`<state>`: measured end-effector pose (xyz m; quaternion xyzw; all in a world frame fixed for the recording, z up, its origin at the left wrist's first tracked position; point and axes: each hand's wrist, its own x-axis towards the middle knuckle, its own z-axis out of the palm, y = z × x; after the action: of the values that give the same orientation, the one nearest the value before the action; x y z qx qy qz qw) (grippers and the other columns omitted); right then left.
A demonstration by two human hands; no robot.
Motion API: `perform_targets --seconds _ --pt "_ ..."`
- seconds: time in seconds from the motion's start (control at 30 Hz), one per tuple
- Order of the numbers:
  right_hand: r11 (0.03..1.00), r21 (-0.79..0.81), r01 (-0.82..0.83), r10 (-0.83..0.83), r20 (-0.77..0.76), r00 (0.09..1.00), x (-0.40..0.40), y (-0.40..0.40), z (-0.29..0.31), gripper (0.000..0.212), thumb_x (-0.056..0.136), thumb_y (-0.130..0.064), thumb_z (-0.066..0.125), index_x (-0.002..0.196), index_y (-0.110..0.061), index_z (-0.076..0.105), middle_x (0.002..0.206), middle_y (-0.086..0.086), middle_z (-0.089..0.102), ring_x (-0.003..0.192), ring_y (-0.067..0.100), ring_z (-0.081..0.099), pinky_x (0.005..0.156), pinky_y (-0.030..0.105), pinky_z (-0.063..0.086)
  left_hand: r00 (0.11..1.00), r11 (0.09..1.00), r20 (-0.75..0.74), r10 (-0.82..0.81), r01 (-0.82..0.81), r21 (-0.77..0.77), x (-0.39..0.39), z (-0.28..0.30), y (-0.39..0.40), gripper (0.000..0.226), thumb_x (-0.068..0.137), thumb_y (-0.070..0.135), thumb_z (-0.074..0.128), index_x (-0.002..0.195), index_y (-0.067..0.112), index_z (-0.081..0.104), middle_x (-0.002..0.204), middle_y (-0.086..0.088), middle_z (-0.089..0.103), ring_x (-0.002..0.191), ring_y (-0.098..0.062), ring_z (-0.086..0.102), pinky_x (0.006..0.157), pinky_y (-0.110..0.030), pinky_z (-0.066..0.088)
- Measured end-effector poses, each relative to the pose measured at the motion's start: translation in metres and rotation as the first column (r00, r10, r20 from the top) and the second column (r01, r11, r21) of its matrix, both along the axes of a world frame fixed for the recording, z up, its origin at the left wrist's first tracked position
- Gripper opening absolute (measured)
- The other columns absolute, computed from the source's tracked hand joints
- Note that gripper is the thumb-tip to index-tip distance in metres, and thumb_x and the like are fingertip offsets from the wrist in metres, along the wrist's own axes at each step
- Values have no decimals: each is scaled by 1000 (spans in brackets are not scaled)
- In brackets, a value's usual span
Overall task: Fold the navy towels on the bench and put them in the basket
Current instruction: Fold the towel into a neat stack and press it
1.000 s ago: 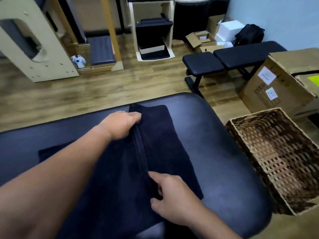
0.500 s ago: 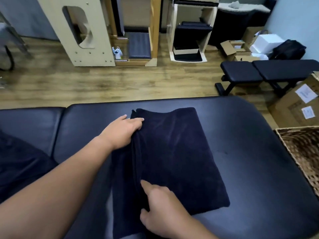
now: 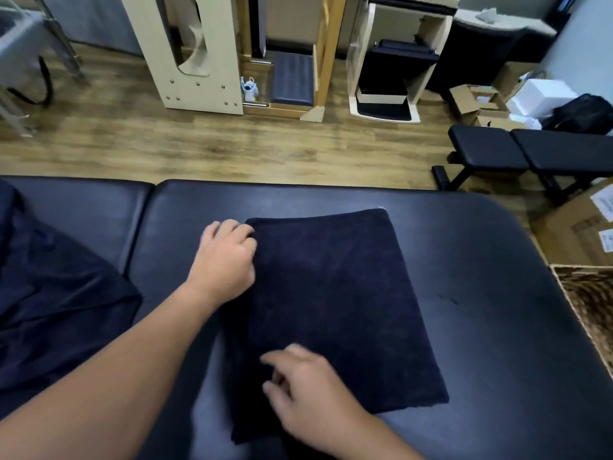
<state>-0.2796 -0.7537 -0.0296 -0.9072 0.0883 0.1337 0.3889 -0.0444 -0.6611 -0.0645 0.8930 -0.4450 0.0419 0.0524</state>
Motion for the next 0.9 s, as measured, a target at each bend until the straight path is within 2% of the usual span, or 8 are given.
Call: perform_targets --seconds 0.03,0.1,0.2,0.27,0.33,0.5,0.67,0.9 --pt "992 -122 35 -26 81 996 -4 -12 -6 45 93 -40 55 136 -28 59 117 -8 54 110 16 55 99 37 49 997 993 13 -76 77 -91 -6 -5 -5 29 81 18 47 91 5 70 123 -12 65 116 -38 58 99 -56 45" --pt "917 -392 73 -35 105 994 -12 -38 -16 61 86 -53 50 142 -29 51 140 0 46 132 28 44 108 50 44 984 988 -97 -152 152 -9 -24 -15 -17 47 93 40 42 126 14 63 150 -15 49 139 -39 44 110 -54 40" --pt "834 -552 -1 -110 -168 980 -34 -62 -27 93 79 -77 41 160 -40 11 168 12 -4 153 42 -8 118 68 5 976 957 -213 -42 101 272 -42 -30 -24 75 95 72 10 161 38 5 170 -5 -10 156 -33 -9 125 -53 6" --pt "826 -563 -32 -111 -218 970 -53 -66 -32 102 71 -84 45 160 -42 17 169 15 7 153 46 4 114 73 12 979 957 -201 34 26 287 -43 -36 -26 83 90 77 -2 161 35 -12 167 -5 -23 154 -31 -21 125 -51 -3" --pt "820 -564 -101 -69 -271 960 -65 -66 -36 104 64 -87 49 156 -40 33 164 19 27 147 48 26 105 74 21 968 959 -219 121 -58 276 -39 -40 -30 93 87 79 -4 161 25 -14 166 -9 -25 153 -28 -24 126 -49 -4" --pt "812 -577 -85 -27 -182 983 -61 -78 -35 85 76 -84 46 150 -43 42 158 16 38 141 44 40 106 66 29 936 936 -209 284 -223 272 -38 -35 -50 103 82 76 -3 161 9 -5 168 -18 -15 155 -33 -17 125 -50 -4" --pt "811 -581 75 -146 -76 986 -17 -124 -36 79 93 -74 25 160 -41 3 167 12 -20 151 31 -28 119 64 -10 966 966 -204 157 -106 238 -54 -34 -53 78 91 72 4 160 39 -9 168 -7 -19 154 -34 -19 122 -59 -5" --pt "779 -622 79 -157 -71 985 67 -169 -54 86 87 -83 22 157 -46 -11 167 13 -20 150 40 -24 119 63 -9 959 949 -168 230 -182 259 -56 -44 -49 85 89 82 3 158 36 -18 165 -15 -26 151 -39 -27 123 -58 -5"
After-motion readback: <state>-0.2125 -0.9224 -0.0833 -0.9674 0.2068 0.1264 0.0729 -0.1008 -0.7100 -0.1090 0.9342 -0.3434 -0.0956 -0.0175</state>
